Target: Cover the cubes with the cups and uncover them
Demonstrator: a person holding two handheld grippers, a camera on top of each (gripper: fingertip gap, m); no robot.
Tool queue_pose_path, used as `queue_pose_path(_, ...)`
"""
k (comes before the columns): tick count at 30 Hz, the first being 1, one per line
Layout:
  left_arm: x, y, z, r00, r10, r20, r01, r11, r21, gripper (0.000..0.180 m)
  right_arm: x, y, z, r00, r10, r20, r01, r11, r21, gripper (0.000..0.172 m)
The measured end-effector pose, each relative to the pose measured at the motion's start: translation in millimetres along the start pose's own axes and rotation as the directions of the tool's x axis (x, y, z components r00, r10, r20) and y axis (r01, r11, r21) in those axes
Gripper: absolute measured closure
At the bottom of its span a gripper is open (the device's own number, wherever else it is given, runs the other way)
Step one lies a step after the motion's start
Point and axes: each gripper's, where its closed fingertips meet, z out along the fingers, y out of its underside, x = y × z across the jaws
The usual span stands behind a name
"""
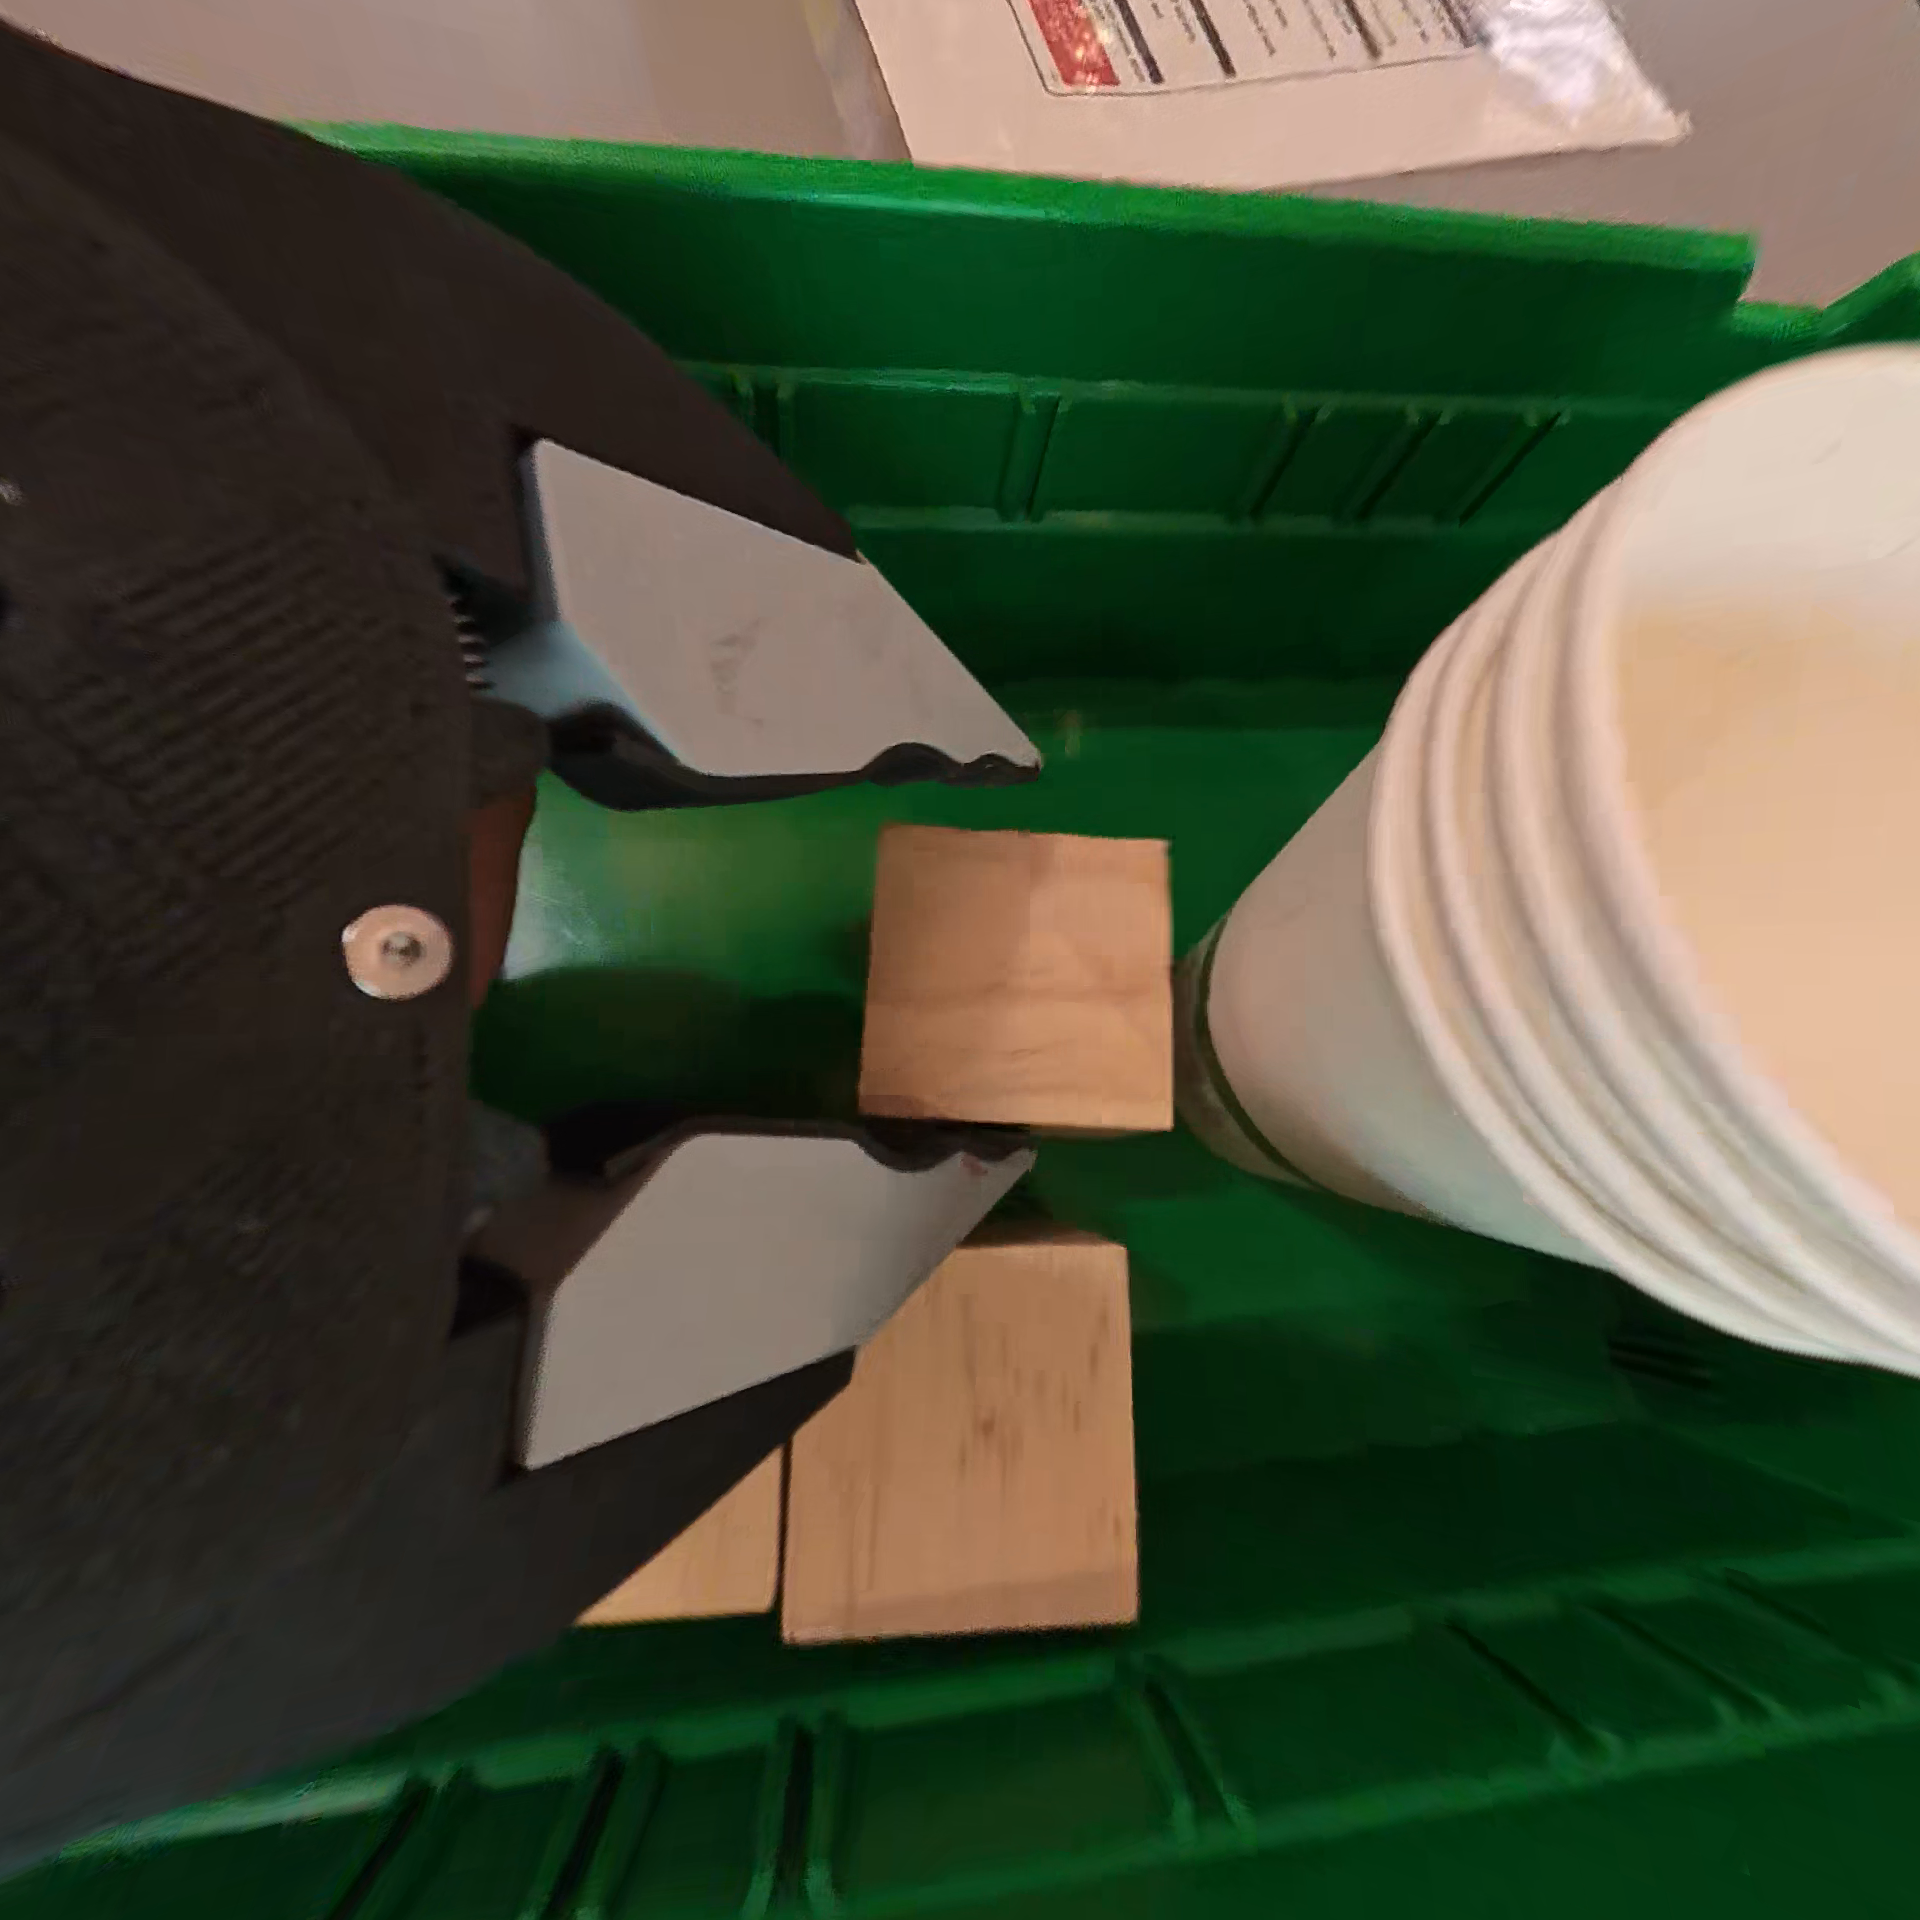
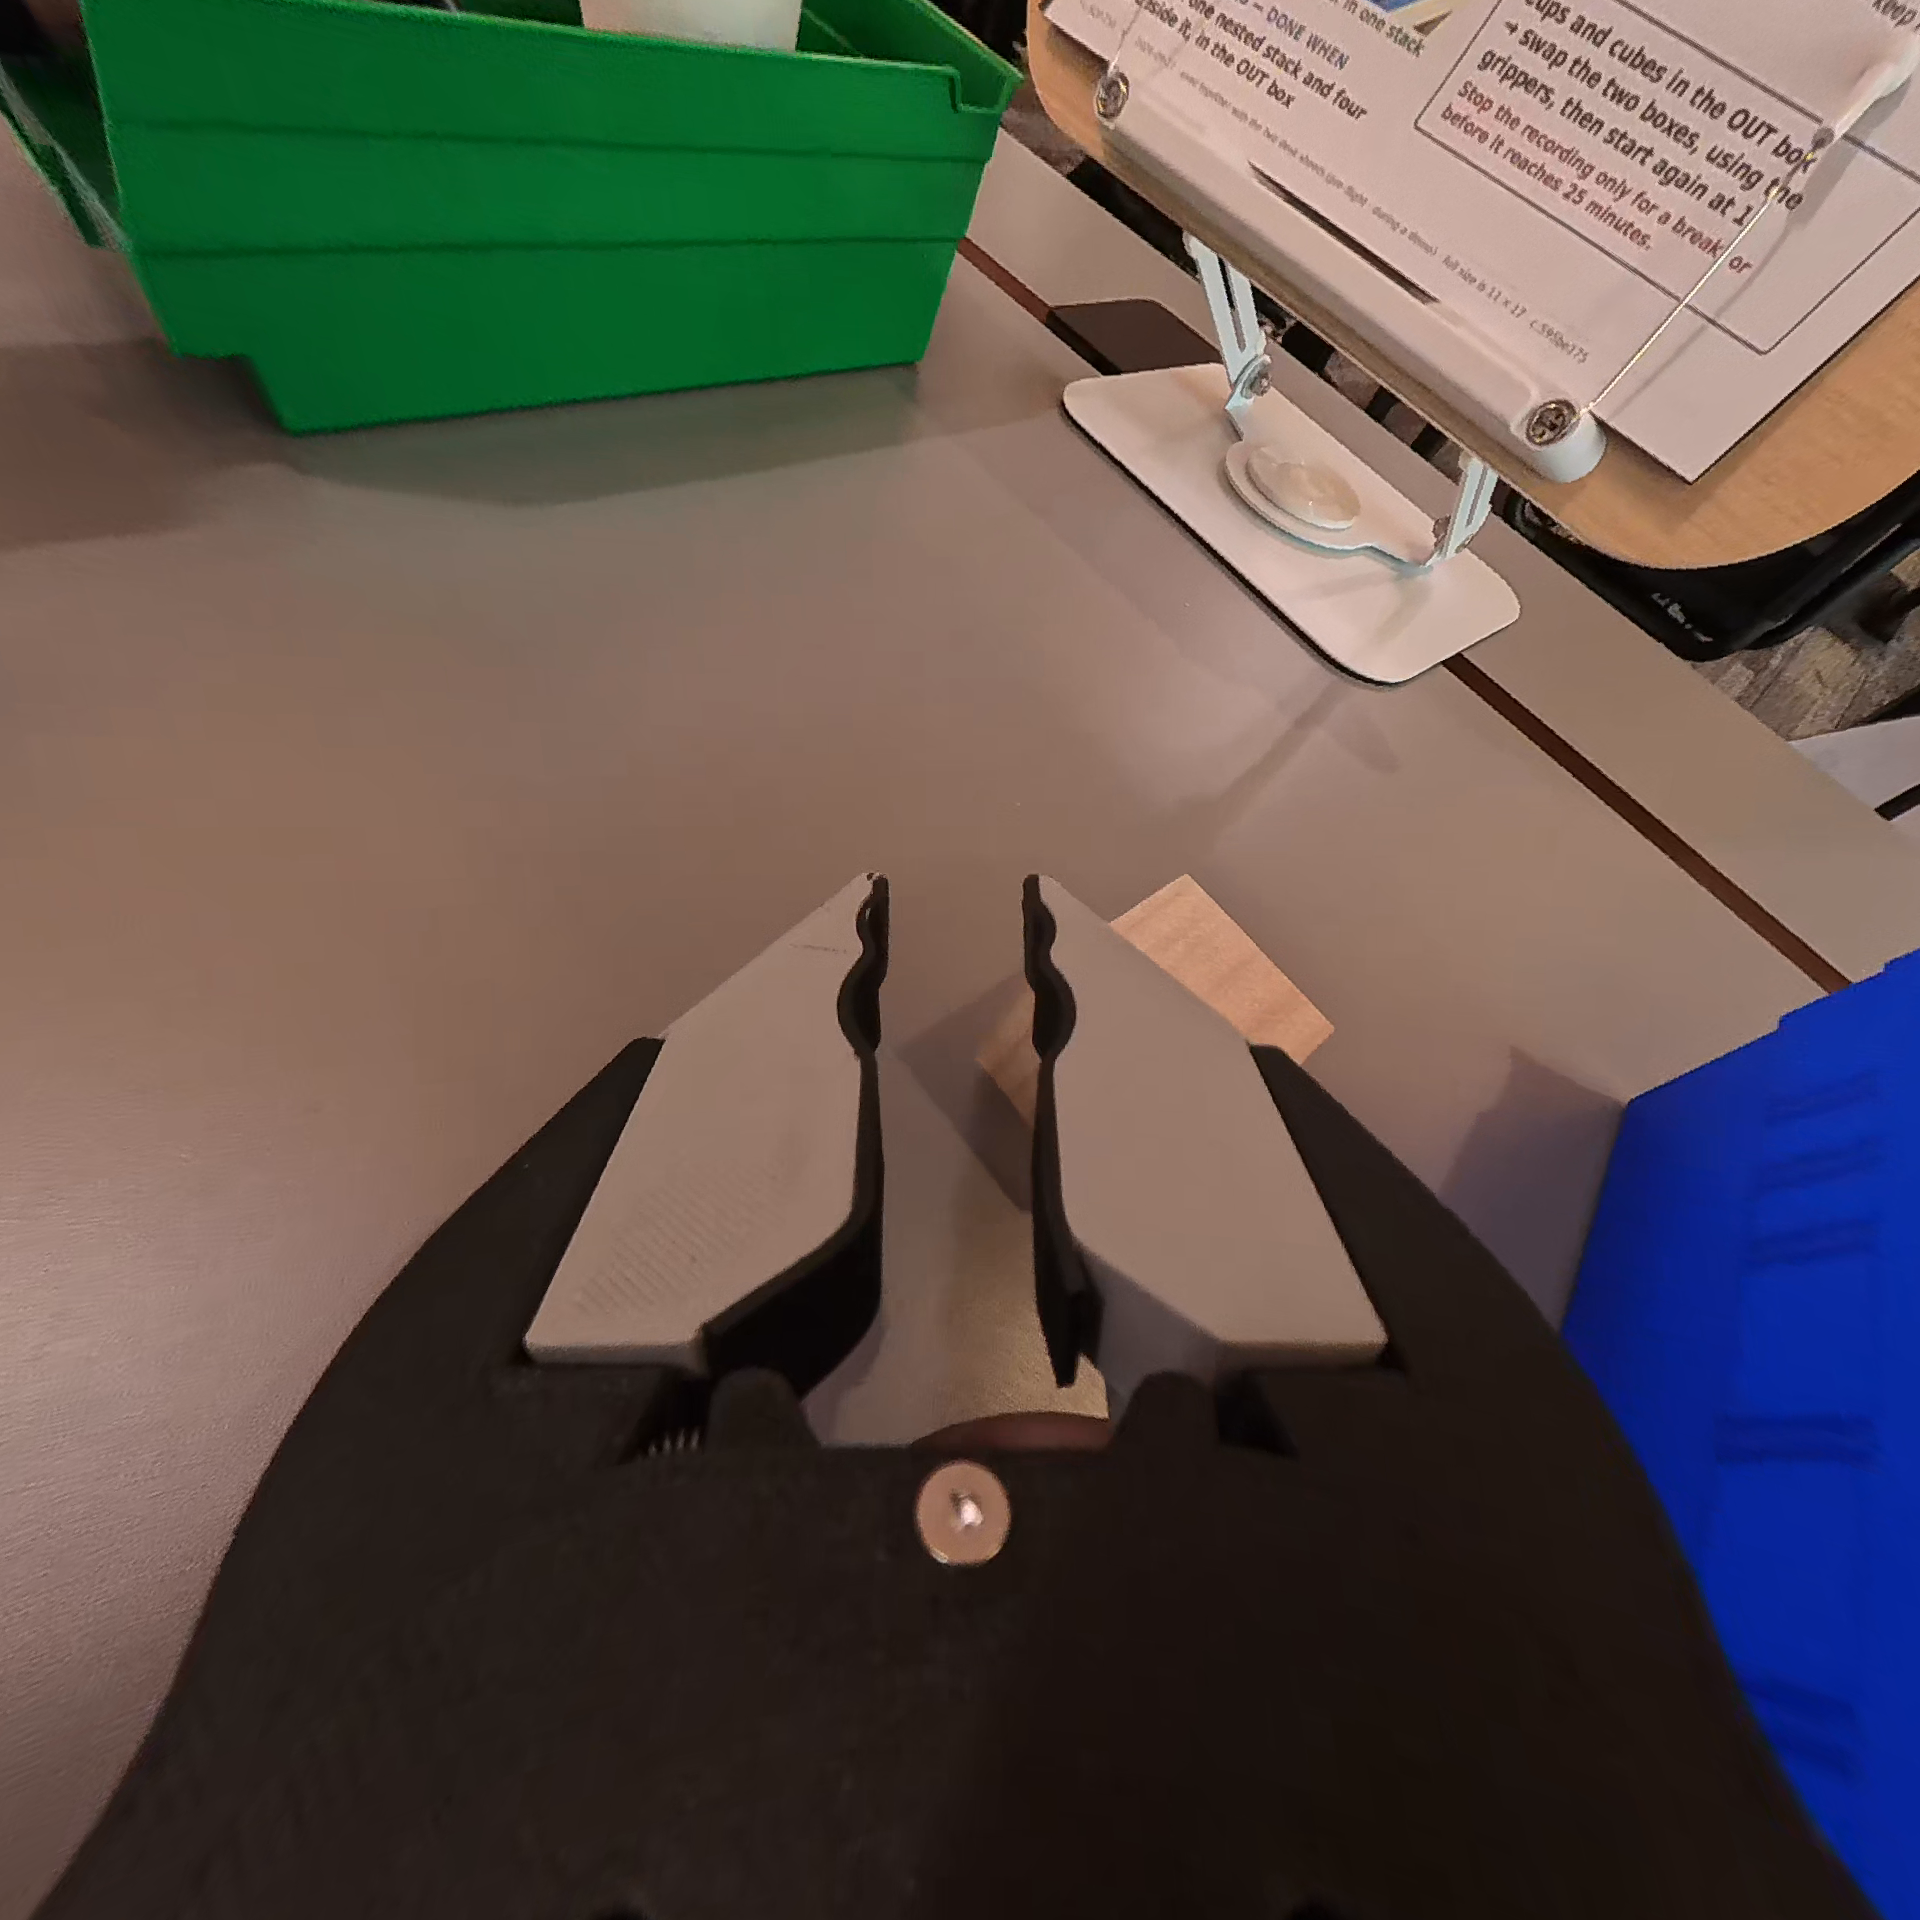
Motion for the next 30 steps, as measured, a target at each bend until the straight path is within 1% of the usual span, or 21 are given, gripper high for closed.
queue_pose_path(2, 0.4, 9.6, 4.5, 1.000, 0.004, -0.030, -0.005, 0.999, -0.046, 0.118, -1.9, -2.1, -1.0, 1.000, -0.006, 0.003, 0.006, 1.000, 0.007, 0.149)
queue_pose_path(3, -1.7, 8.3, 3.9, 0.999, -0.021, -0.033, 0.020, 0.999, -0.039, 0.119, -2.4, -2.9, -1.4, 1.000, -0.010, 0.003, 0.010, 1.000, 0.011, 0.149)
queue_pose_path(5, -6.1, 1.0, -1.2, 0.998, -0.043, -0.039, 0.044, 0.999, 0.018, 0.121, -2.2, -2.9, -1.6, 1.000, -0.018, -0.001, 0.018, 1.000, 0.012, 0.149)
queue_pose_path(7, -9.9, -10.1, -13.7, 0.999, -0.034, -0.038, 0.038, 0.994, 0.100, 0.121, 0.9, -1.9, -1.7, 1.000, -0.017, -0.012, 0.017, 1.000, 0.009, 0.149)
queue_pose_path(9, -10.9, -30.9, -41.4, 1.000, 0.011, -0.017, -0.007, 0.968, 0.251, 0.120, 5.6, -2.8, -3.1, 1.000, 0.003, -0.021, -0.003, 1.000, 0.016, 0.149)
queue_pose_path(11, -0.7, -50.4, -79.3, 0.998, 0.061, -0.016, -0.050, 0.917, 0.397, 0.120, 10.1, -6.2, -6.0, 0.999, 0.038, -0.023, -0.037, 0.999, 0.037, 0.150)
queue_pose_path(13, 27.6, -65.5, -121.7, 0.986, 0.156, -0.057, -0.102, 0.843, 0.529, 0.121, 16.6, -9.6, -9.3, 0.997, 0.073, -0.036, -0.071, 0.996, 0.059, 0.150)
queue_pose_path(14, 49.1, -69.5, -140.9, 0.970, 0.223, -0.094, -0.130, 0.807, 0.577, 0.121, 20.9, -10.8, -11.1, 0.995, 0.091, -0.046, -0.088, 0.994, 0.071, 0.150)
queue_pose_path(16, 101.6, -71.7, -170.7, 0.912, 0.381, -0.150, -0.197, 0.730, 0.655, 0.122, 29.9, -12.4, -14.5, 0.989, 0.133, -0.068, -0.127, 0.988, 0.091, 0.150)
queue_pose_path(17, 128.6, -69.2, -177.6, 0.877, 0.450, -0.166, -0.235, 0.705, 0.669, 0.122, 34.2, -12.6, -15.8, 0.985, 0.157, -0.076, -0.149, 0.984, 0.100, 0.150)
queue_pose_path(19, 185.2, -58.3, -179.8, 0.783, 0.589, -0.201, -0.326, 0.662, 0.675, 0.122, 41.6, -12.4, -18.2, 0.976, 0.199, -0.084, -0.189, 0.975, 0.118, 0.149)
queue_pose_path(21, 237.2, -46.8, -171.3, 0.678, 0.701, -0.220, -0.400, 0.604, 0.689, 0.122, 47.8, -12.5, -20.3, 0.969, 0.229, -0.089, -0.216, 0.967, 0.134, 0.149)
queue_pose_path(24, 299.1, -23.5, -133.8, 0.503, 0.818, -0.279, -0.503, 0.540, 0.675, 0.122, 55.6, -11.9, -23.0, 0.963, 0.248, -0.106, -0.231, 0.962, 0.147, 0.149)
queue_pose_path(25, 314.4, -17.1, -119.9, 0.459, 0.836, -0.301, -0.517, 0.527, 0.674, 0.122, 57.5, -11.1, -23.2, 0.962, 0.249, -0.112, -0.232, 0.962, 0.146, 0.149)
queue_pose_path(26, 324.9, -16.2, -107.1, 0.452, 0.837, -0.308, -0.510, 0.526, 0.680, 0.120, 58.8, -9.4, -22.7, 0.961, 0.250, -0.117, -0.233, 0.962, 0.140, 0.149)
queue_pose_path(27, 333.2, -21.6, -108.6, 0.451, 0.828, -0.334, -0.442, 0.532, 0.722, 0.121, 59.4, -6.5, -21.1, 0.961, 0.250, -0.119, -0.235, 0.963, 0.129, 0.149)
queue_pose_path(28, 335.6, -19.5, -109.8, 0.417, 0.833, -0.364, -0.440, 0.536, 0.721, 0.121, 59.2, -3.0, -18.8, 0.961, 0.252, -0.117, -0.239, 0.964, 0.112, 0.148)
queue_pose_path(29, 332.9, -17.8, -110.1, 0.390, 0.857, -0.336, -0.475, 0.500, 0.724, 0.121, 58.0, -0.4, -16.3, 0.961, 0.255, -0.110, -0.245, 0.965, 0.096, 0.146)
queue_pose_path(30, 328.8, -18.3, -109.5, 0.387, 0.878, -0.282, -0.494, 0.456, 0.740, 0.121, 55.7, 1.3, -13.8, 0.961, 0.257, -0.098, -0.250, 0.965, 0.084, 0.144)
